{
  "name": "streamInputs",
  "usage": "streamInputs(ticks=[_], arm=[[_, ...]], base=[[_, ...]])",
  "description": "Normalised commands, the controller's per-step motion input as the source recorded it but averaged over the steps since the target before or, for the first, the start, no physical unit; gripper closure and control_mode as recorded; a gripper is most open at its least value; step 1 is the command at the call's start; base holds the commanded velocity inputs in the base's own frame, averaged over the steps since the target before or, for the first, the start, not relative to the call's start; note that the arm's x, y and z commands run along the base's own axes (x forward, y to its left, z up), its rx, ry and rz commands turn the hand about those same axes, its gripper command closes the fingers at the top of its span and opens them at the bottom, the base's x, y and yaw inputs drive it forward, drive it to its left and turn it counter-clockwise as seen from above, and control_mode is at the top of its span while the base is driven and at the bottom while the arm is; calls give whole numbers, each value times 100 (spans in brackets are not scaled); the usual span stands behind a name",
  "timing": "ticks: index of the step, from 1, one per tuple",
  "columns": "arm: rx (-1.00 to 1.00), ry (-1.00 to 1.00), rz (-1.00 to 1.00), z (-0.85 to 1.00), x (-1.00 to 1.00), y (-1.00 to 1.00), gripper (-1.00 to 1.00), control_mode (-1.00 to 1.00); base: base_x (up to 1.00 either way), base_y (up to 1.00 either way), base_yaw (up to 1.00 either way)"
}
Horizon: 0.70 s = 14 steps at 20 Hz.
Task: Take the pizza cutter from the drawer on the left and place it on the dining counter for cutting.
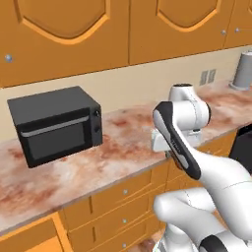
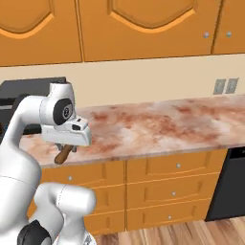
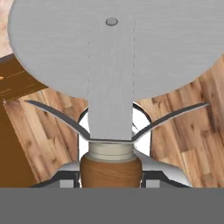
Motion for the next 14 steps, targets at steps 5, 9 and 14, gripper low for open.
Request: streamInputs(ticks=[5,9,14], arm=[[0,0,0,0,0,0,100,100],[0,0,0,0,0,0,100,100],[0,0,0,0,0,0,100,100]], base=[[0,-16,-89],[0,-11,-90],[0,-2,-92]])
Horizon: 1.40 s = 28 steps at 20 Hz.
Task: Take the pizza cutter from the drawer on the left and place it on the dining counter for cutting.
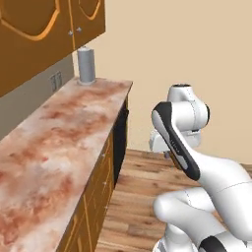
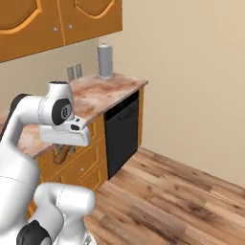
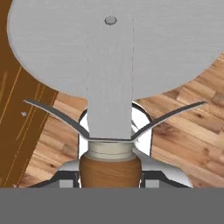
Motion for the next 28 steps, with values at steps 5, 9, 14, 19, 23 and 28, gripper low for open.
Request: streamInputs(ticks=[5,9,14,19,23,28], arm=[[0,0,0,0,0,0,100,100],[0,0,0,0,0,0,100,100],[0,0,0,0,0,0,100,100],[0,0,0,0,0,0,100,100],[0,0,0,0,0,0,100,100],[0,0,0,0,0,0,100,100]], base=[[0,0,-95],[0,0,-95],[0,0,-93],[2,0,-86],[16,0,-82],[42,11,-71]])
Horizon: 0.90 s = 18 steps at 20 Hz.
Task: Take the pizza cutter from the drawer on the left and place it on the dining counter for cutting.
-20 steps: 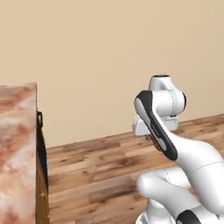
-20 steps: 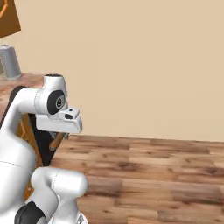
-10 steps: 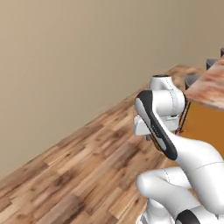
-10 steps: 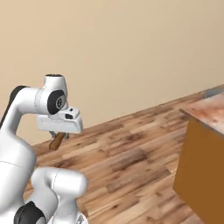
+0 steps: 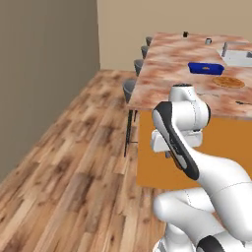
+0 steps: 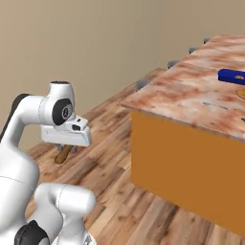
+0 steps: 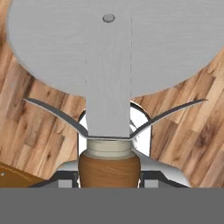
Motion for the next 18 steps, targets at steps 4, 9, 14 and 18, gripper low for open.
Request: streamInputs(ticks=[4,9,14,18], arm=[[0,0,0,0,0,0,100,100],[0,0,0,0,0,0,100,100],[0,0,0,0,0,0,100,100],[0,0,0,0,0,0,100,100]], base=[[61,19,-55],[89,20,-30],[93,-4,-20],[76,-27,-16]])
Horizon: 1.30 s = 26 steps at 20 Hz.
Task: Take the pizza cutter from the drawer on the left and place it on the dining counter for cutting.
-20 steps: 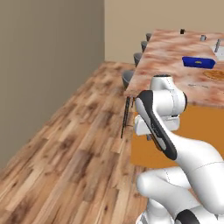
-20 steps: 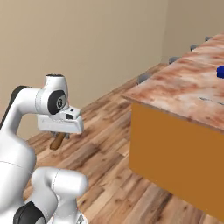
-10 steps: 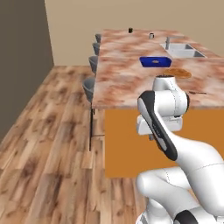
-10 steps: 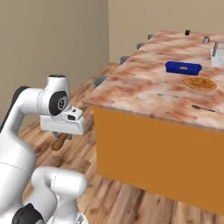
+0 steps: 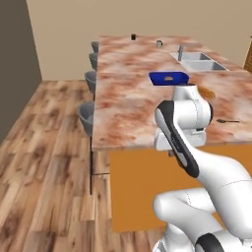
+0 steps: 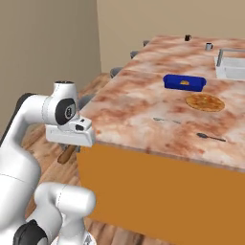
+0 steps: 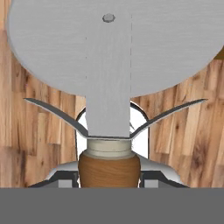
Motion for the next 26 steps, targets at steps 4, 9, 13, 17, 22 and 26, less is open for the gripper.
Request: streamInputs(ticks=[4,9,13,17,22,26], arm=[[0,0,0,0,0,0,100,100],[0,0,0,0,0,0,100,100],[0,0,0,0,0,0,100,100],[0,0,0,0,0,0,100,100],[0,0,0,0,0,0,100,100],[0,0,0,0,0,0,100,100]], base=[[67,-15,-17],[57,-36,-12],[40,-61,-10],[41,-47,-28],[58,-34,-32],[55,-34,-22]])
